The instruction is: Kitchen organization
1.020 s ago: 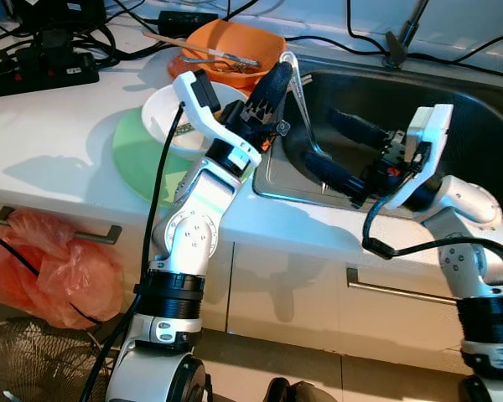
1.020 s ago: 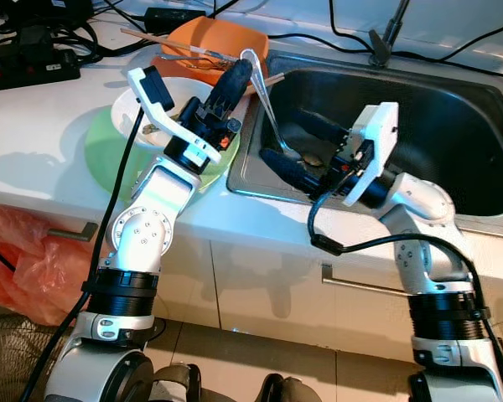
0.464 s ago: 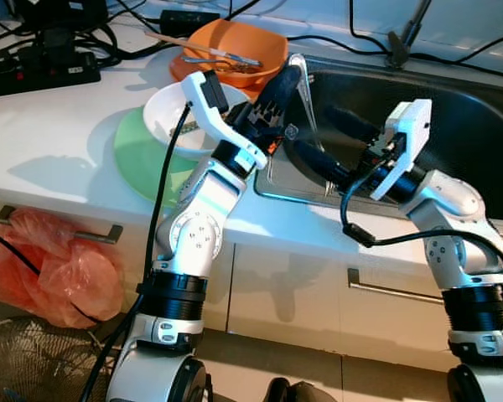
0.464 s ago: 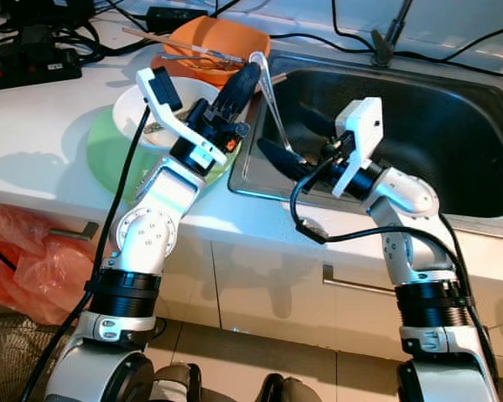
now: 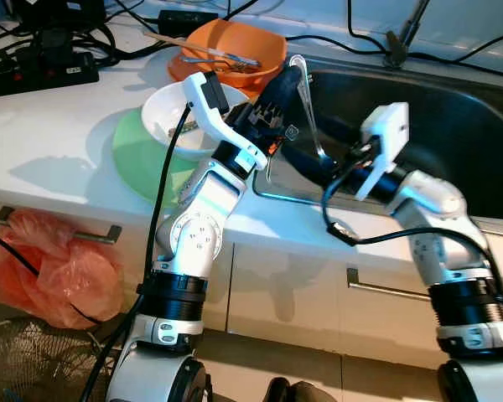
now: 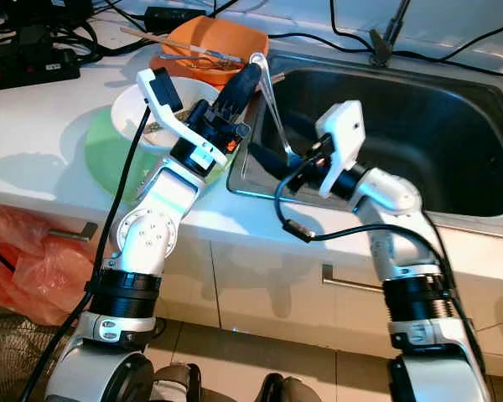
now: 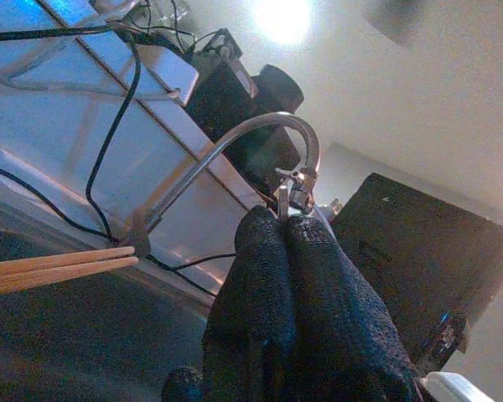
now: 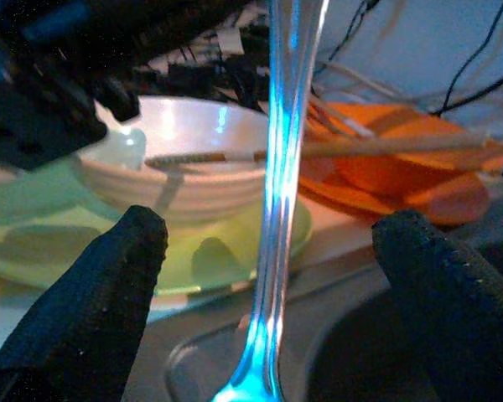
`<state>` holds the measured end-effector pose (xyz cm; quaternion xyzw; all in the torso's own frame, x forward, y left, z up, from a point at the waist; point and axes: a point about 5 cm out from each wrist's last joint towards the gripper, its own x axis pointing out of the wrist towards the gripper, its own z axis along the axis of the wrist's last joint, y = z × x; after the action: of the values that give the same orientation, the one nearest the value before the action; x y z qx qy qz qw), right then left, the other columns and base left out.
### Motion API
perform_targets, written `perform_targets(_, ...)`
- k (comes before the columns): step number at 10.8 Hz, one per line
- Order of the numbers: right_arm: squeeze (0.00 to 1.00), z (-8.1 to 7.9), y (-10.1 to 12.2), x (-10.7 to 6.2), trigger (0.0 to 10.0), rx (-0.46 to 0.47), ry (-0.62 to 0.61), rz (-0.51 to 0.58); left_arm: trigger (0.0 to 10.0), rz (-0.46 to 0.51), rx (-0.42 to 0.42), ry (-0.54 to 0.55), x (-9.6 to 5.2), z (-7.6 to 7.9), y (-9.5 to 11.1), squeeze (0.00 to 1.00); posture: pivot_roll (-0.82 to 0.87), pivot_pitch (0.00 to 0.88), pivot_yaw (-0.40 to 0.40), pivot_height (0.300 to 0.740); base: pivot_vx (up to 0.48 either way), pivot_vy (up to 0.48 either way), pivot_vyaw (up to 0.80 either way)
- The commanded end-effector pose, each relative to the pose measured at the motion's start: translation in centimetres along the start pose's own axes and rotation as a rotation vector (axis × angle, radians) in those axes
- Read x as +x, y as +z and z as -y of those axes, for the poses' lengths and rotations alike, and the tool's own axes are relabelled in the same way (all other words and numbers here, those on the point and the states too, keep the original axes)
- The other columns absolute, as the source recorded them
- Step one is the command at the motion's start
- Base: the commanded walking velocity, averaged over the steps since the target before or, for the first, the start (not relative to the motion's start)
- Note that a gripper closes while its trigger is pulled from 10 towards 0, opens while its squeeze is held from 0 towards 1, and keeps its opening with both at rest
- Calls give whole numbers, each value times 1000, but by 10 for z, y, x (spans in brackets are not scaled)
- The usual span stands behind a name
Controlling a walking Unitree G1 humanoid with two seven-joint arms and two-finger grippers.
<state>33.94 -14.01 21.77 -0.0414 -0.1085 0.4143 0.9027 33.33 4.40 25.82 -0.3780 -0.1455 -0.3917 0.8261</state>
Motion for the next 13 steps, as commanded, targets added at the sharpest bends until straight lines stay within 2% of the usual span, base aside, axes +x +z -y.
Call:
perform_targets(1, 0, 2, 3, 3, 4471, -18, -12, 1, 10000, 16, -67, -24, 3, 14, -15, 0, 182, 144, -71, 740, 0, 0, 0)
perform_targets(2, 0, 4, 2, 3, 0, -19, -29, 1, 10000, 16, -67, -24, 3, 14, -16, 0, 182, 142, -72, 740, 0, 0, 0)
perform_targets(13, 0, 7, 1, 11, 0, -14, -72, 14, 10000, 18, -56, -16, 2, 13, -17, 0, 181, 143, -76, 740, 0, 0, 0)
